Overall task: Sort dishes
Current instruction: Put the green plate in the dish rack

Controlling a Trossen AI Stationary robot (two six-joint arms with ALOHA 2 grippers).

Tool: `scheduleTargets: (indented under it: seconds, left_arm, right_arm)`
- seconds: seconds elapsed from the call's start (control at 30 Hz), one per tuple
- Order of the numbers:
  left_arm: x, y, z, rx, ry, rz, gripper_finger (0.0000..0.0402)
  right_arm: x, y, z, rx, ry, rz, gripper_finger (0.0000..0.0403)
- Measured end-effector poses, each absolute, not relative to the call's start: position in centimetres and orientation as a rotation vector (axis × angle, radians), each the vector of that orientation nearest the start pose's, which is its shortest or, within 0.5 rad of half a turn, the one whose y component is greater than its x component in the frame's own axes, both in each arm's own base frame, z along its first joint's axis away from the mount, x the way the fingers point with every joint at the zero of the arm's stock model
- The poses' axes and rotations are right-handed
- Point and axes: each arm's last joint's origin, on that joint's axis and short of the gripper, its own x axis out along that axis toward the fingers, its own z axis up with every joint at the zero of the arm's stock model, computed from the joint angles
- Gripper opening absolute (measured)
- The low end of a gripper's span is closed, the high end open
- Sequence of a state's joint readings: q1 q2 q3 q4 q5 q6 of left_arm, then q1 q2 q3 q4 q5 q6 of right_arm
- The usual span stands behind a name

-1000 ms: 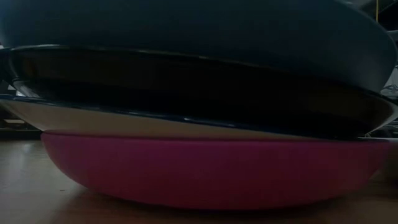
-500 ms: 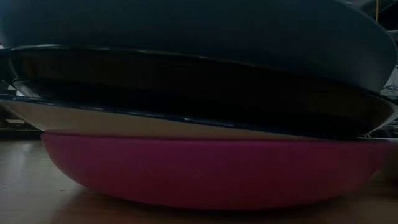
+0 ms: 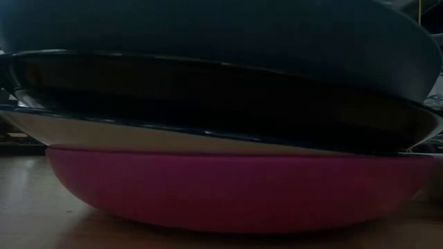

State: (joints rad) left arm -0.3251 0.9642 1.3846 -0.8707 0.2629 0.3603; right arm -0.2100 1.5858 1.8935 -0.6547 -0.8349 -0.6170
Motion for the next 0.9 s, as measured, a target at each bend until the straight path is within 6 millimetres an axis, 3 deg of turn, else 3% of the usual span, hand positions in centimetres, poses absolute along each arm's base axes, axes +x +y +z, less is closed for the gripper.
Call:
scheduleTargets:
  seconds: [0.53, 0.9]
  left_arm:
    - [15.1, -6.0, 43.5, 0.497, 0.272, -0.68, 0.0]
    - [15.2, -5.9, 43.6, 0.506, 0.269, -0.65, 0.0]
  right_arm:
    - [33.3, -4.7, 45.6, -0.306, 0.131, 0.772, 0.0131]
    - [33.8, -4.3, 45.0, -0.218, 0.103, 0.945, 0.0131]
